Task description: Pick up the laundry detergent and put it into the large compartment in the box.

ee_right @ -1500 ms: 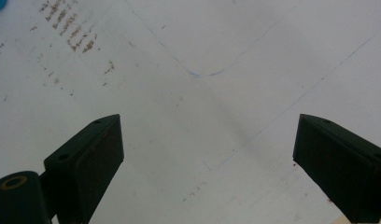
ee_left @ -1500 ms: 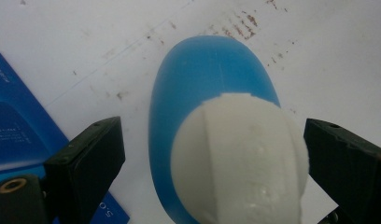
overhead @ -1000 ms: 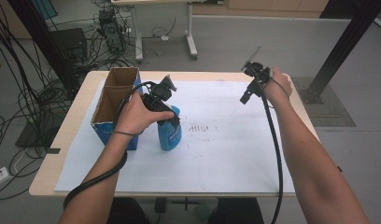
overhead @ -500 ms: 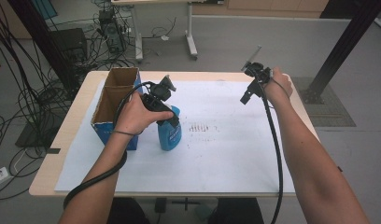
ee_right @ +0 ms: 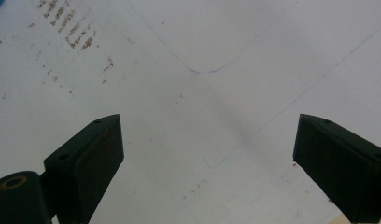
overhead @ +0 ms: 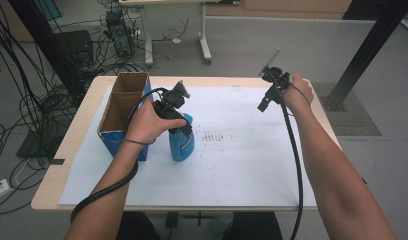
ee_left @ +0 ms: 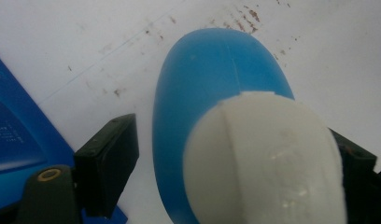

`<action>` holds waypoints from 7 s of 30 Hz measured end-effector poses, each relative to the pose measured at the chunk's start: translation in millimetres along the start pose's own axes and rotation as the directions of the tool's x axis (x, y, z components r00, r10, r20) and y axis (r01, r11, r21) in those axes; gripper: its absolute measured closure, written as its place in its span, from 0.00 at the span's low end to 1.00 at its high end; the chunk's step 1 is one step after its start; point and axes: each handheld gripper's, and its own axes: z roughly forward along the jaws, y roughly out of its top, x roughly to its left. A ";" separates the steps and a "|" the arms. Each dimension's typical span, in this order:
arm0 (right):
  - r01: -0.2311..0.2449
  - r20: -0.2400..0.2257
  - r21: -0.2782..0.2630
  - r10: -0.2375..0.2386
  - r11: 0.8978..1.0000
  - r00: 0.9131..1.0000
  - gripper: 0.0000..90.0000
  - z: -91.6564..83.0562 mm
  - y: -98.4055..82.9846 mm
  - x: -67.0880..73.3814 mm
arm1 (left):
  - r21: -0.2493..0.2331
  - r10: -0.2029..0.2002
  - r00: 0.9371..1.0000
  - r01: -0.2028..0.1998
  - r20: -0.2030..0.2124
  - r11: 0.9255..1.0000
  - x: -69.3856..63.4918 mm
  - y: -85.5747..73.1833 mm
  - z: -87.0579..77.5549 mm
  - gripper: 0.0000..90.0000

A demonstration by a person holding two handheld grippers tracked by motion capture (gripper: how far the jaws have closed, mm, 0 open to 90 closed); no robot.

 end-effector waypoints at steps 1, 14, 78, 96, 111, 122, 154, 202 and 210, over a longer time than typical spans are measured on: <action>0.002 -0.001 -0.004 -0.002 1.000 1.000 0.09 0.0 0.0 -0.1 | 0.001 0.002 1.000 -0.002 0.000 1.000 0.2 0.1 0.1 0.25; 0.004 -0.001 0.002 -0.004 1.000 1.000 0.09 1.4 0.1 -0.5 | 0.000 -0.002 1.000 0.002 0.017 1.000 1.0 2.0 -0.9 0.36; 0.005 0.001 0.015 -0.005 1.000 1.000 0.09 0.2 0.3 1.6 | 0.036 -0.013 1.000 0.014 -0.018 0.999 -5.7 5.2 -2.9 0.42; 0.007 0.003 0.014 -0.007 1.000 1.000 0.09 -0.2 0.1 1.6 | 0.038 -0.013 1.000 0.013 -0.018 0.999 -5.9 4.9 -3.1 0.42; 0.011 0.008 0.012 -0.011 1.000 1.000 0.09 -1.1 0.3 2.3 | 0.042 -0.018 1.000 0.019 -0.020 0.999 -6.2 5.4 -2.9 0.42; 0.005 0.007 0.018 -0.005 1.000 1.000 0.09 -1.6 -0.2 2.5 | 0.042 -0.019 1.000 0.020 -0.019 0.999 -6.0 5.4 -2.8 0.42; 0.018 -0.001 0.004 -0.018 1.000 1.000 0.07 0.8 0.8 1.4 | 0.040 -0.022 0.999 0.023 -0.024 0.999 -6.9 4.5 -2.9 0.42; 0.025 -0.015 -0.017 -0.025 1.000 1.000 0.07 -4.4 0.3 9.0 | -0.070 -0.076 0.995 0.071 -0.064 0.995 -13.2 51.8 -168.5 0.42; 0.029 -0.014 -0.012 -0.029 1.000 0.999 0.07 -3.9 1.2 8.8 | -0.068 -0.083 0.995 0.079 -0.061 0.995 -13.2 63.1 -192.5 0.42</action>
